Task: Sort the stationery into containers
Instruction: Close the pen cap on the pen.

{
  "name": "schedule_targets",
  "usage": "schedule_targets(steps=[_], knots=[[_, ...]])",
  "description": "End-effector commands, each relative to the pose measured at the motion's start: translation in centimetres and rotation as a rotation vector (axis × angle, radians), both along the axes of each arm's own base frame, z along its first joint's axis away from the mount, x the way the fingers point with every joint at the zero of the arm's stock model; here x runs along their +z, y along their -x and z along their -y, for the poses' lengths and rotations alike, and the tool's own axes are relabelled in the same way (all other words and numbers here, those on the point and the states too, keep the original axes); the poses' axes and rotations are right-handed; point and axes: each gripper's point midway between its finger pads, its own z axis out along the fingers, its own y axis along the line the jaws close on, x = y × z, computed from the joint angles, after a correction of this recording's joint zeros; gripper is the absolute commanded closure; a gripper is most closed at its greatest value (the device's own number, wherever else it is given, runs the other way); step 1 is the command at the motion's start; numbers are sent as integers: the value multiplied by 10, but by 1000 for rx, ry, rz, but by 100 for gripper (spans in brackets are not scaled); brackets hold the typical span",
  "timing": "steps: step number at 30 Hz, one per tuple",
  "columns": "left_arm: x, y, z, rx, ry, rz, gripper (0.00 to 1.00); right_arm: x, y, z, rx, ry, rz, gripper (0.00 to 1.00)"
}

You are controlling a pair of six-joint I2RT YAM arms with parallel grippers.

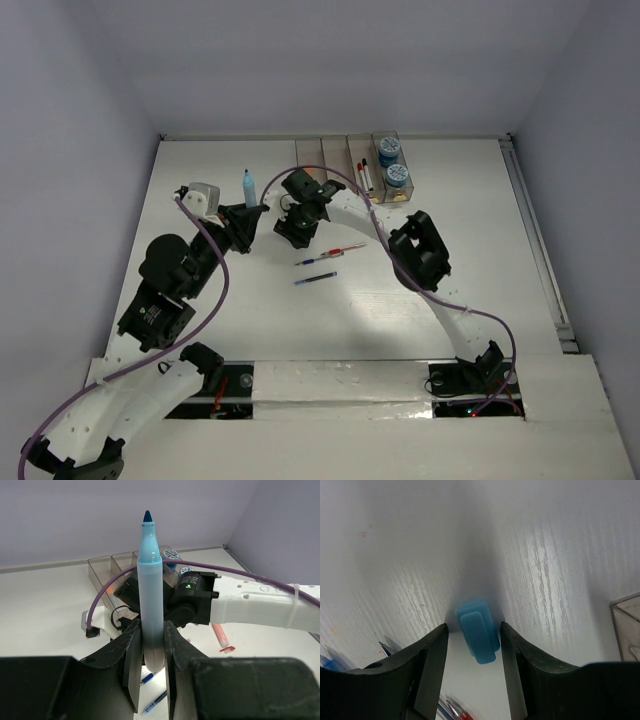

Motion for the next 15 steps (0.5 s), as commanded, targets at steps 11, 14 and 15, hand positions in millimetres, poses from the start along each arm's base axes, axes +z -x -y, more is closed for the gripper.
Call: schedule_targets(steps=[11,14,15], knots=[[9,-3,0,-2,11,36,100,-33,-8,-3,-53,38,-11,76],[7,-3,1,-5,11,33,100,-33,-10,-4,-67,27,-4,99],[8,-3,1,-5,12,32,100,-29,-15,-8,-74,5,17,100]])
